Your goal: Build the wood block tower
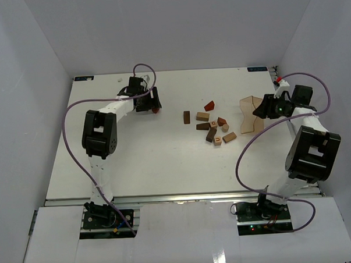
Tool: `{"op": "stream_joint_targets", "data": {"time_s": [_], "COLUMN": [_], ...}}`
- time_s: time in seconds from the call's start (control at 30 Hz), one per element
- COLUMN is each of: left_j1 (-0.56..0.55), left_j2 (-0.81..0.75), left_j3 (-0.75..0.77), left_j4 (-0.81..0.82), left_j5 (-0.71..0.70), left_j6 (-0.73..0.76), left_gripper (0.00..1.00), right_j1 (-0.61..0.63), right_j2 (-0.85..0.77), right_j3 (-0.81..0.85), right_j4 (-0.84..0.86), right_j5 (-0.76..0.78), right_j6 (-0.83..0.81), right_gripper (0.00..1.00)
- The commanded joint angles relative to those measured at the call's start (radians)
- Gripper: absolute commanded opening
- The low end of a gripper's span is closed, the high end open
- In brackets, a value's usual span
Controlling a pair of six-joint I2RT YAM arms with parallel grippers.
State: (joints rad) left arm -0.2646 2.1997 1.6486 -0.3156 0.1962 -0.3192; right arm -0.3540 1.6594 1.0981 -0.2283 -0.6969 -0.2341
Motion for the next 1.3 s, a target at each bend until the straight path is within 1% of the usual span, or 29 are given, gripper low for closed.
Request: {"op": "stream_joint_targets", "data": {"time_s": [0.0,0.13,0.3,0.5,0.63,0.73,0.97,1.07,1.1,1.13,1.27], "left_j1": [-0.001,-0.001,-0.001,-0.001,-0.001,-0.001,-0.001,-0.001,-0.001,-0.001,-0.001], "left_j2": [-0.11,-0.149,-0.207,-0.292,-0.366,-0.425,-0.56,-0.604,-0.619,-0.635,-0.687], "left_j3": [-0.021,-0.023,-0.038,-0.103,-0.179,-0.241,-0.36,-0.399,-0.416,-0.437,-0.503], "left_j4": [-0.028,-0.017,-0.008,0.026,0.071,0.097,0.127,0.126,0.124,0.123,0.127], "left_j5": [0.059,0.081,0.092,0.11,0.147,0.172,0.229,0.239,0.242,0.245,0.256], "left_j6": [-0.03,-0.044,-0.055,-0.072,-0.097,-0.113,-0.141,-0.135,-0.132,-0.129,-0.126], "left_gripper": [0.88,0.91,0.92,0.93,0.93,0.93,0.93,0.93,0.93,0.93,0.93], "right_j1": [-0.044,-0.06,-0.083,-0.106,-0.12,-0.126,-0.137,-0.139,-0.14,-0.14,-0.142], "right_j2": [0.056,0.11,0.162,0.229,0.259,0.276,0.277,0.267,0.265,0.264,0.259], "right_j3": [0.041,0.05,0.069,0.092,0.102,0.108,0.129,0.129,0.129,0.128,0.12], "right_j4": [0.048,0.047,0.049,0.049,0.049,0.049,0.046,0.044,0.045,0.046,0.045], "right_j5": [-0.184,-0.238,-0.28,-0.296,-0.274,-0.25,-0.175,-0.156,-0.153,-0.151,-0.133], "right_j6": [0.013,0.014,0.033,0.065,0.072,0.075,0.081,0.078,0.077,0.076,0.07], "right_gripper": [0.09,0.11,0.13,0.18,0.28,0.41,0.63,0.82,0.86,0.88,0.9]}}
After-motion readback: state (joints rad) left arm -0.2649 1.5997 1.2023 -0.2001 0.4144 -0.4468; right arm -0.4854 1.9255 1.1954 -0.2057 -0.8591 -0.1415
